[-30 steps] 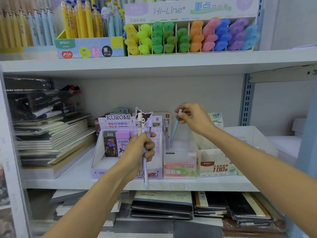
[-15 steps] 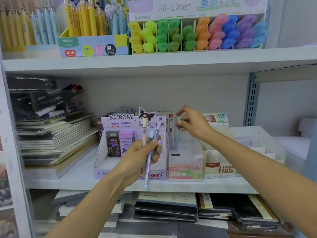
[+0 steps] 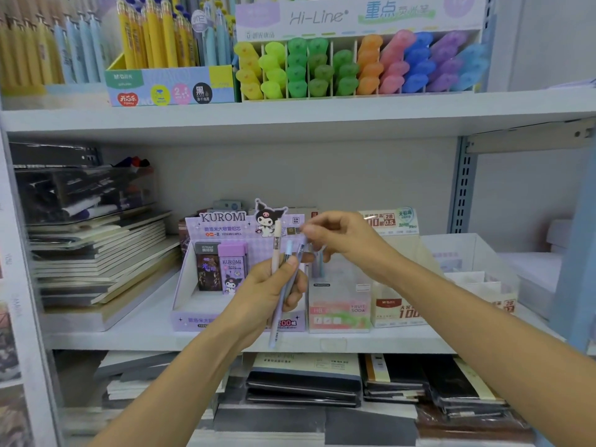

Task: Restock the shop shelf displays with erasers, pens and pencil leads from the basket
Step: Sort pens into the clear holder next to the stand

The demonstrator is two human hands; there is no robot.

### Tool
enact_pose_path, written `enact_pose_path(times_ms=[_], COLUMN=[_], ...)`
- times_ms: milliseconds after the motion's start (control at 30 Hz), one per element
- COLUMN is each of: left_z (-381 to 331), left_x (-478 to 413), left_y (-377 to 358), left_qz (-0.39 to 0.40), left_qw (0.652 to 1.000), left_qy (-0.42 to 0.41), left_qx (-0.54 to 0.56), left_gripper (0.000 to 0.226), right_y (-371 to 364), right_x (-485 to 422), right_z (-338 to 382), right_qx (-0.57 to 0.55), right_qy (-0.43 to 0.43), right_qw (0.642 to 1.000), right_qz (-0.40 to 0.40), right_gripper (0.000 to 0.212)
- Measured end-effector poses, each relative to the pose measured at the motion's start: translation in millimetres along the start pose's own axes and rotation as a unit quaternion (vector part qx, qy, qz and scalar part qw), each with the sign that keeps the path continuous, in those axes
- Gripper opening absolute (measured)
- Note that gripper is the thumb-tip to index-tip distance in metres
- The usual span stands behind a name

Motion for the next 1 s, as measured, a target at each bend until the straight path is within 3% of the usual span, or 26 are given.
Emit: enact_pose_path(times_ms=[233,400,500,733,1000], left_z=[-4.7,-6.6,-4.6,0.6,2.2], left_x=[5.8,7.7,6.7,5.0,3.3], left_y=[-10.2,-1.1,2.8,11.3,16.4], left_qz=[0.028,-0.004,-0.017,-0.050,-0.054], left_qw=[1.000,1.000,1.000,0.999,0.998], left_qy=[0.013,0.011,0.010,0.000,0.007], left_qx=[0.003,-0.017,-0.005,-0.001,0.036], left_gripper=[0.038,0.030,0.022,0.028,0.028], right_y=[13.3,69.1,84.9,67.4,44.2], right_x=[6.0,-1.2,-6.3,-13.9,-29.6], right_z=[16.1,30.5,25.9,-12.5,-24.5], right_qx=[-0.038,-0.004,0.051,0.199,0.283], right_qy=[-0.004,0.013,0.001,-0.043,-0.031], right_qw=[0.999,0.988,0.980,0.959,0.952], right_qz=[0.000,-0.151,-0.195,-0.197,-0.110], right_gripper=[0.010,0.023,0.019,0.007,0.013])
Point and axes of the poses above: each hand's wrist, its own x-axis away from the middle knuckle, its own y-axis out of the back of the hand, z = x × y, the point moved 6 cm from there along -x, towards the middle knuckle, and after that the axes turned 10 degrees about x, right-handed, at the moved point
